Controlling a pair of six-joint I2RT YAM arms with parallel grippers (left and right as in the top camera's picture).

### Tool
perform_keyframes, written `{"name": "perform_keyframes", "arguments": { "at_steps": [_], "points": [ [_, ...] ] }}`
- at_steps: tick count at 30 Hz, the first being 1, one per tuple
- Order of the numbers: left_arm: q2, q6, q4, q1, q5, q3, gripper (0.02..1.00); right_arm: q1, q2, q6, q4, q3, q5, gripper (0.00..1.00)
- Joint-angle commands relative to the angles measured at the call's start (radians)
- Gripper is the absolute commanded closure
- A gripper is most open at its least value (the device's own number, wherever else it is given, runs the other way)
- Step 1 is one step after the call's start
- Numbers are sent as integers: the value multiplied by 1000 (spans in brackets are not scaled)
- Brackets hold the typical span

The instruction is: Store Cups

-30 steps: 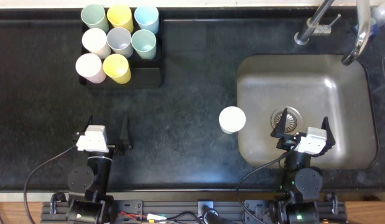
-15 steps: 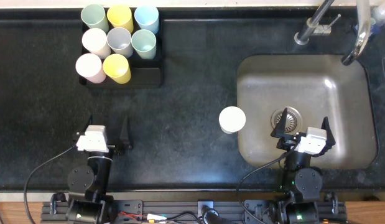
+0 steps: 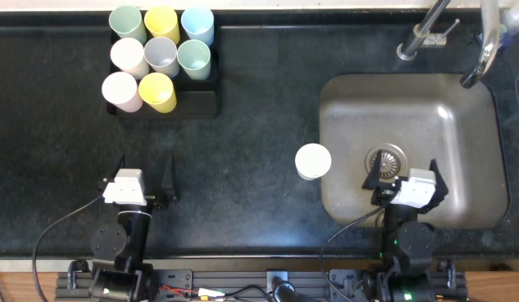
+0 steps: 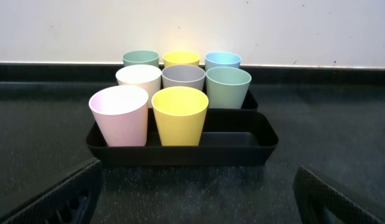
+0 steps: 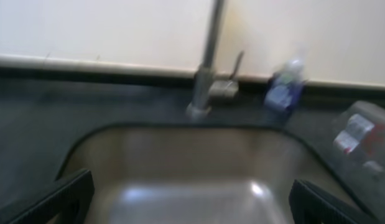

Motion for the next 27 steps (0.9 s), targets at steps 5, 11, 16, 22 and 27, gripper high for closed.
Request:
{"name": "perform_keyframes", "arguments": {
  "at_steps": [5,11,16,22,27],
  "points": [
    [-11,22,1,-4,10,-4,20,-7,480,-45,-550,657,-330,3],
    [-11,22,1,-4,10,-4,20,14,936,-45,-911,1043,-329,3],
    [-11,22,1,-4,10,-4,20,105,1220,-45,-1071,1234,-276,3],
    [-11,22,1,-4,10,-4,20,146,1413,-65,-1069,1291,-296,5],
    [-11,22,1,-4,10,-4,20,141,1522,-192,-1061,1291,-333,3]
  ]
}}
